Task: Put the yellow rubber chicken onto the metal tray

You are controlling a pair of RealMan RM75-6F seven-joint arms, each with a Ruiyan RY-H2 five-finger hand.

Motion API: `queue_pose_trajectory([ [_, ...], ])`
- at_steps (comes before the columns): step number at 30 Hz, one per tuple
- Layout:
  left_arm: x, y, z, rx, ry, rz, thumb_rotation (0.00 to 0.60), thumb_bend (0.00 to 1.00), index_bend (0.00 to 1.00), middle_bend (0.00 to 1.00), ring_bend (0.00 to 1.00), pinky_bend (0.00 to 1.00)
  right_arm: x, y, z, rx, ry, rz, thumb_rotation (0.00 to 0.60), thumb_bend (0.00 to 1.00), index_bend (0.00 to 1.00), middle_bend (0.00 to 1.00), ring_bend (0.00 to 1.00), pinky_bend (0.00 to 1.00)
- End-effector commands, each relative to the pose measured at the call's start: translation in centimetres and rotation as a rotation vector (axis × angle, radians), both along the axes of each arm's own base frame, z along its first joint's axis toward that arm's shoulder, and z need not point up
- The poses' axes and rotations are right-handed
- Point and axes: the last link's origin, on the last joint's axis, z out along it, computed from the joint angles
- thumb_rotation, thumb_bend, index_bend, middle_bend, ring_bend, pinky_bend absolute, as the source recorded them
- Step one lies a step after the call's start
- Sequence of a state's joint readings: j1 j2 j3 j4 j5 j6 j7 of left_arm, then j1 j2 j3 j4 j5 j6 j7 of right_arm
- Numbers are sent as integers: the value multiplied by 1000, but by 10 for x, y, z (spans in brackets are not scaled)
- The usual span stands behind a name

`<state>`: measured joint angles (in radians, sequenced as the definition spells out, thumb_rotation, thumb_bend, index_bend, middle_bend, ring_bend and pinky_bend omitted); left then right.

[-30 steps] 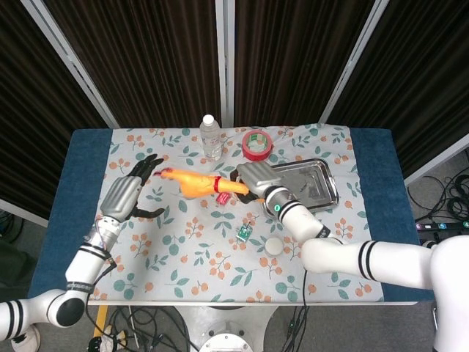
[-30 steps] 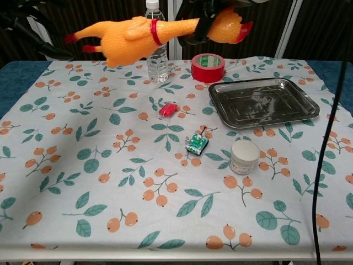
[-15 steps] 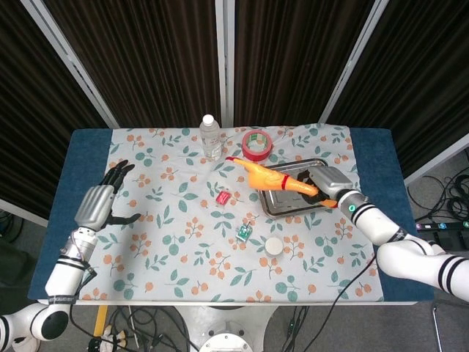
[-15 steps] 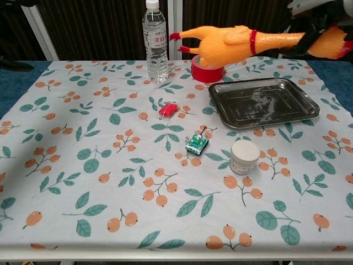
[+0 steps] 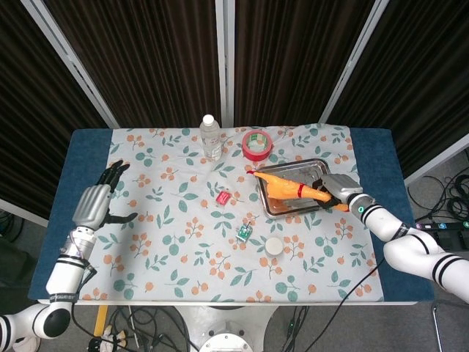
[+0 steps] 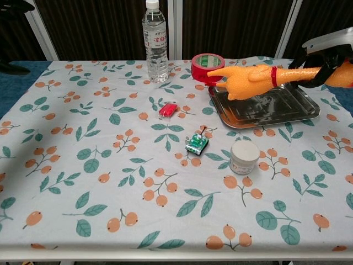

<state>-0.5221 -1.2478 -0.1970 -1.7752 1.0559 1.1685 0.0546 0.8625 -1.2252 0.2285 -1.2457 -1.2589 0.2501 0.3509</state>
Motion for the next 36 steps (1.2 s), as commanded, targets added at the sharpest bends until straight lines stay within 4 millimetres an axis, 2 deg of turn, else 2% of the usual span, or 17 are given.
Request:
queue_pose_trajectory([
  [1, 0, 0, 0, -2, -3, 7, 600, 171, 111, 28, 70, 300, -11, 0, -4, 3, 20, 0, 600, 632, 866, 769, 706, 914],
  [4, -1, 0, -2, -19, -10, 20, 600, 167, 111, 28, 70, 300, -21, -2, -7, -1, 69, 27, 600, 602, 857, 762, 653, 806],
  [7, -1, 0, -2, -28, -14, 25, 600, 161, 111, 28, 70, 300, -29, -3, -11, -14, 75, 32, 600, 438, 764, 707, 556, 632],
  [10, -1, 0, -1, -28, -16, 26, 600, 158, 111, 28, 70, 300, -35, -6, -11, -38, 69, 33, 600, 313, 663, 601, 435, 486],
  [13, -2, 0, 1, -30, -20, 29, 600, 153, 111, 28, 70, 300, -41, -8, -10, -57, 65, 31, 600, 198, 536, 525, 346, 408],
  [20, -2, -1, 1, -40, -30, 32, 600, 149, 111, 28, 70, 300, -50, -18, -7, -96, 93, 51, 600, 28, 67, 256, 79, 193],
  [23, -2, 0, 2, -38, -35, 32, 600, 149, 111, 28, 70, 300, -51, -20, -6, -116, 105, 76, 600, 0, 0, 169, 6, 117],
  [27, -2, 0, 5, -27, -41, 31, 600, 148, 111, 28, 70, 300, -52, -20, 2, -143, 97, 78, 600, 0, 0, 126, 0, 101],
  [31, -3, 1, 10, -13, -35, 25, 600, 149, 111, 28, 70, 300, -51, -16, 26, -208, 37, 78, 600, 0, 0, 120, 0, 101],
  [34, -7, -1, 15, -6, -6, 18, 600, 149, 111, 28, 70, 300, -51, 1, 49, -253, -9, 99, 600, 19, 0, 158, 21, 133],
  [36, -12, -4, 20, 1, 29, 15, 600, 149, 113, 28, 70, 300, -52, 17, 63, -273, -14, 128, 600, 110, 0, 208, 81, 197],
])
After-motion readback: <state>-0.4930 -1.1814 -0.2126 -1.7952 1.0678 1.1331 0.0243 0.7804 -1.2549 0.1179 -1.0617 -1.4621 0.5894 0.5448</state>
